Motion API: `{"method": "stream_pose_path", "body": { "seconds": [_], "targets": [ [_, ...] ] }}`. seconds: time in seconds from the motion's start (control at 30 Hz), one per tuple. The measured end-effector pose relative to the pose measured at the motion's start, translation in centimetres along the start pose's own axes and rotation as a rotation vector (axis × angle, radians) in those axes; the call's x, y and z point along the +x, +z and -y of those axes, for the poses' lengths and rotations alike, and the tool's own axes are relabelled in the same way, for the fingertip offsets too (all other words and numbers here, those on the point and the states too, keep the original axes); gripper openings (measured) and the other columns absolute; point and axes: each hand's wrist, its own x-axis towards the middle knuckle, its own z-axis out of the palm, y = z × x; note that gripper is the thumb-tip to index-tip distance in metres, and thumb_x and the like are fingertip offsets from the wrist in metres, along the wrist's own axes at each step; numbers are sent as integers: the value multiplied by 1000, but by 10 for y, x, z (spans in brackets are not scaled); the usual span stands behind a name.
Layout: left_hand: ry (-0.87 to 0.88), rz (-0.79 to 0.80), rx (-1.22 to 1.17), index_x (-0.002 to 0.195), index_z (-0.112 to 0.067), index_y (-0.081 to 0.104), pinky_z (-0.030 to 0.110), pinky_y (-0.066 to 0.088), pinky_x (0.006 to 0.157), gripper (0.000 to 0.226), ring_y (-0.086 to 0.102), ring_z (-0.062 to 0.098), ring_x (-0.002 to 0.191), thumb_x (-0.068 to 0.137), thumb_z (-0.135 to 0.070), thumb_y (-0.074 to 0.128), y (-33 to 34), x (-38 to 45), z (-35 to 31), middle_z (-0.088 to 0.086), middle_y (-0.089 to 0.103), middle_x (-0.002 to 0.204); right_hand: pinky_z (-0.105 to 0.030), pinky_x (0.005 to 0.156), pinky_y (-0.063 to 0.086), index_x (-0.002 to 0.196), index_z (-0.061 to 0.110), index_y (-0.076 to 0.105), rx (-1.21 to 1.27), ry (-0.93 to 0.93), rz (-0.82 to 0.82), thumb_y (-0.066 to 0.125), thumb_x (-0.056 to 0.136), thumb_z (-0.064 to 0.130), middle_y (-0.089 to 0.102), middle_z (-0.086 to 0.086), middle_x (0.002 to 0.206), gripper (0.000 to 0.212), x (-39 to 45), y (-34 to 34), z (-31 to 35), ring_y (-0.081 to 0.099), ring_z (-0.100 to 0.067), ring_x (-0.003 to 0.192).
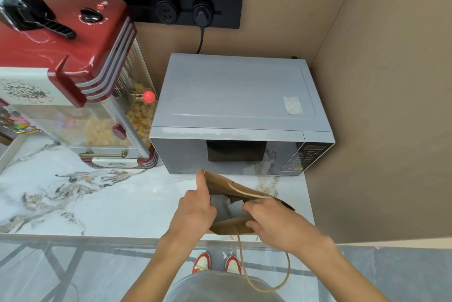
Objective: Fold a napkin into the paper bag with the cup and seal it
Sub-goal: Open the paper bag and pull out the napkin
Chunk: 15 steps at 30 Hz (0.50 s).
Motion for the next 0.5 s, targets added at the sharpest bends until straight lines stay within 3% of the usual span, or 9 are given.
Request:
{"method": "stream_pose_path", "body": {
  "seconds": [0.07,0.13,0.33,0.5],
  "targets": [
    [-9,-4,31,155,-23,3,33,41,68,78,51,22,80,93,-9,47,0,1,-1,6,52,92,-30,56,39,100,14,56,-39,40,51,49,95,6,56,-7,97,12,11,-6,5,57,-27,87],
    [-18,-4,62,155,-26,3,34,41,67,78,50,22,80,93,-10,47,0,1,0,7,53,93,-29,54,37,102,12,57,-66,88,96,47,91,-3,53,-9,95,21,25,-11,12,55,-26,82],
    [-23,-16,65,156,-29,0,32,43,70,83,50,22,83,92,-9,50,0,7,9,12,60,103,-37,77,46,133,5,52,-165,243,235,51,93,-7,52,-18,131,41,69,4,10,59,-37,113],
    [-25,-48,31,158,-25,-1,29,42,72,87,53,22,86,91,-4,52,0,7,12,14,63,112,-42,98,49,150,5,33,-240,336,403,60,91,4,49,-20,146,65,79,19,-18,55,-36,127]
  ]
}}
